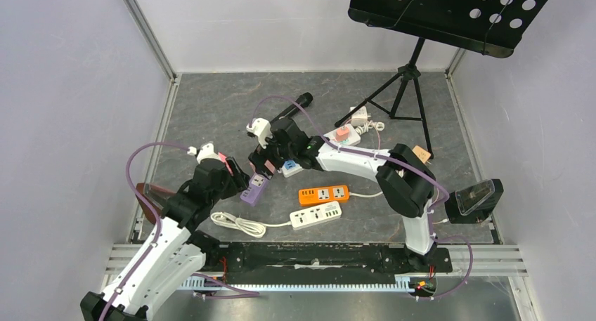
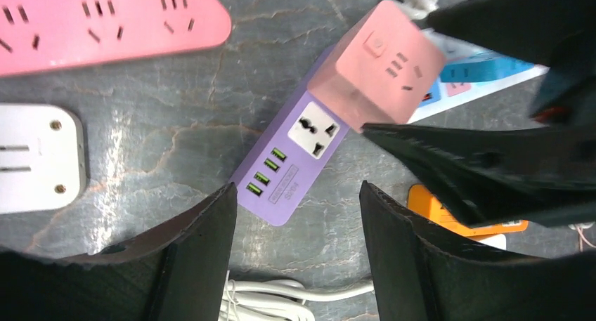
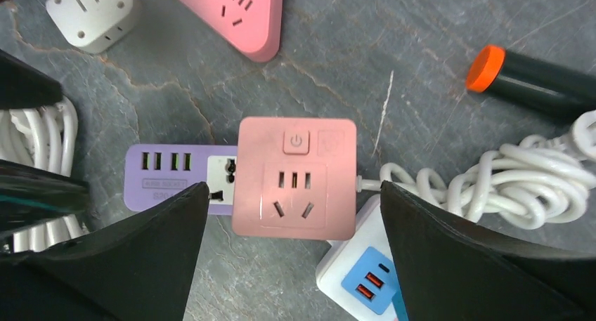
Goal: Insert the plug
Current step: Insert the plug into the socket.
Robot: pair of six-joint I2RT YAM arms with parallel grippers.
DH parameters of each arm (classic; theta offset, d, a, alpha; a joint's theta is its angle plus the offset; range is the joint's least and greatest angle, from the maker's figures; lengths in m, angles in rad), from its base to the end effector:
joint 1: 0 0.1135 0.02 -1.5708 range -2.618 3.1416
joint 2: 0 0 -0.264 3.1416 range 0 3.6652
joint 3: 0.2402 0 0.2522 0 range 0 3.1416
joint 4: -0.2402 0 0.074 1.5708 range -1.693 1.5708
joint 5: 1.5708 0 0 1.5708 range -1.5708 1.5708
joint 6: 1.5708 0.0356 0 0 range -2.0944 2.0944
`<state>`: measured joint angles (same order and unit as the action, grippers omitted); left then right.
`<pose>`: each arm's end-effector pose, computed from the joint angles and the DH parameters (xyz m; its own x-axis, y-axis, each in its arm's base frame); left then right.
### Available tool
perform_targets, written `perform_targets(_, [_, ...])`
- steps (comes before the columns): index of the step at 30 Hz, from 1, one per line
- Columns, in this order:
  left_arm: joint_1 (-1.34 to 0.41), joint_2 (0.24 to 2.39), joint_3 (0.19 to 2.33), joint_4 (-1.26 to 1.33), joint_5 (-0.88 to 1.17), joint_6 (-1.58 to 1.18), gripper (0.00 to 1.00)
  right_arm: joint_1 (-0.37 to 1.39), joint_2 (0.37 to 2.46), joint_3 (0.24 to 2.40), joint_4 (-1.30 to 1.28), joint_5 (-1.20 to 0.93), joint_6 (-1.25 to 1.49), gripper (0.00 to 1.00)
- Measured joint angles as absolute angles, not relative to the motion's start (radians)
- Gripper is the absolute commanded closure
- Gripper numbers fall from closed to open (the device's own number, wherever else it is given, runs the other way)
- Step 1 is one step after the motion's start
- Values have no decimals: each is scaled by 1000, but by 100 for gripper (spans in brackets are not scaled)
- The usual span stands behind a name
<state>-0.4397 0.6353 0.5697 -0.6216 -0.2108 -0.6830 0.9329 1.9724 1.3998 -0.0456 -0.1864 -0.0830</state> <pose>0.1298 -0.0528 0.2449 -0.6156 -0.3924 -0.6834 -0.1529 0.9102 -0.3849 0.2629 0.3658 0.2110 -0.2710 -0.5024 -0.8210 -0.9050 0.4237 0.0395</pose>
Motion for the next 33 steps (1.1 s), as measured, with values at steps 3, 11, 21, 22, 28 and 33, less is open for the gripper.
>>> perform_targets(3, [-440,635,526,-616,-216,-730,34,933,1977,1466,-110,-188,-98,8])
perform_targets(11, [-440,635,412,-565,-197,-845,39,933,2104,1660,-287,-223,-131,10])
perform_targets(21, [-440,657,333,-478,-154,-913,41,933,2172,1709,-406,-196,-148,63])
perform_targets(22, [-439,662,327,-467,-154,-918,41,933,2172,1711,-406,-191,-147,75])
perform_targets(28, [-431,678,311,-419,-153,-935,40,930,2146,1640,-321,-181,-151,100])
perform_targets(33, [-422,707,289,-350,-160,-954,40,918,2082,1479,-131,-181,-143,100])
